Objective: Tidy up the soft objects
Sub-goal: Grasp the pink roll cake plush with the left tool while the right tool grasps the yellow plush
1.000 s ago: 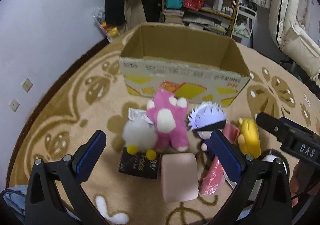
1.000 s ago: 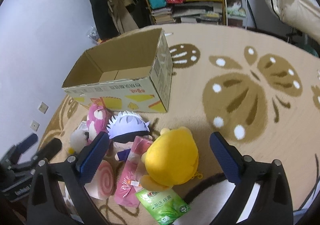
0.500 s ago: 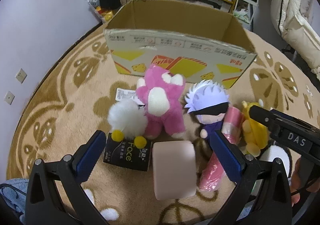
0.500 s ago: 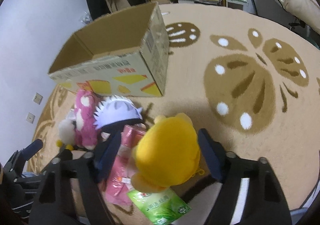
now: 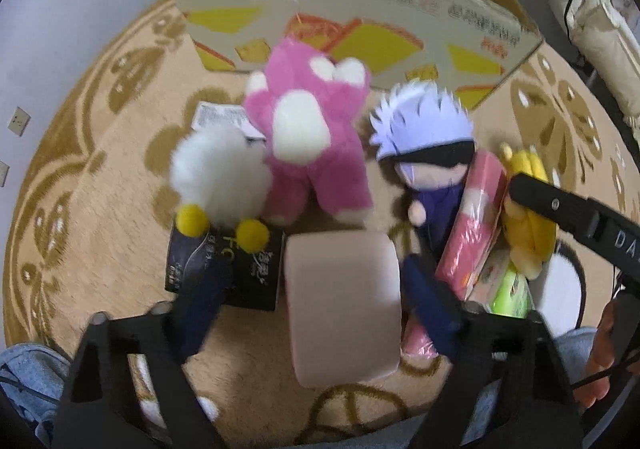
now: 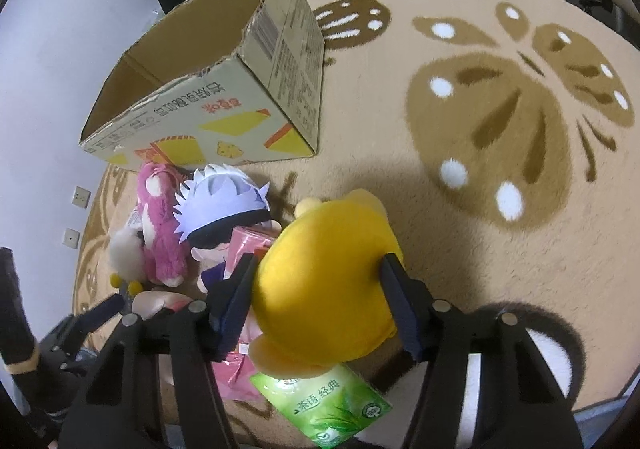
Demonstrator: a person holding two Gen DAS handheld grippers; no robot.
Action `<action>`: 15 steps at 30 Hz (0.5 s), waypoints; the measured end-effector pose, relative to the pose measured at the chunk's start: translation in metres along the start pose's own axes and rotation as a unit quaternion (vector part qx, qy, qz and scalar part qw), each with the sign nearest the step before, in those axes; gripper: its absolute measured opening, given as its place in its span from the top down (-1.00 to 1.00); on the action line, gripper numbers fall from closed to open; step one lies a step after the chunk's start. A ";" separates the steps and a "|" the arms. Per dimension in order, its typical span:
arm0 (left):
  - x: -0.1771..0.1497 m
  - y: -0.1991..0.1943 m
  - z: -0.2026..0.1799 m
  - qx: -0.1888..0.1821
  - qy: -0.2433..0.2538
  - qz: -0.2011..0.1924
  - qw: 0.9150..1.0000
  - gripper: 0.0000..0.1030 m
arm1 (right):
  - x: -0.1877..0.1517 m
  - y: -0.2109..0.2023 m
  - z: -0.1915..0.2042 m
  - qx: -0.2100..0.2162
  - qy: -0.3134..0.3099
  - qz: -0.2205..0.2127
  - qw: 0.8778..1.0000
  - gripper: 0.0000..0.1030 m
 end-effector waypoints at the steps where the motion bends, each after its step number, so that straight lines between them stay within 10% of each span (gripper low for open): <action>1: -0.001 0.000 -0.002 0.002 0.005 0.001 1.000 -0.48 | 0.000 0.000 0.000 -0.001 -0.001 0.002 1.000 -0.28; 5: -0.003 0.001 -0.006 -0.024 0.006 0.008 1.000 0.06 | -0.002 0.002 0.002 -0.004 -0.011 0.011 1.000 -0.19; 15: 0.004 -0.012 -0.003 -0.006 0.020 -0.021 1.000 0.25 | 0.004 -0.007 0.010 -0.007 -0.038 -0.009 0.999 -0.02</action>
Point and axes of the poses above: each gripper's, at about its wrist camera, not at the fingertips, and y roughly the way its jaws point, z to its left, x to its top, the point moved 2 cm from there along y, roughly the way its jaws point, and after that the axes turned 11 degrees about -z, right-handed, at the moved point
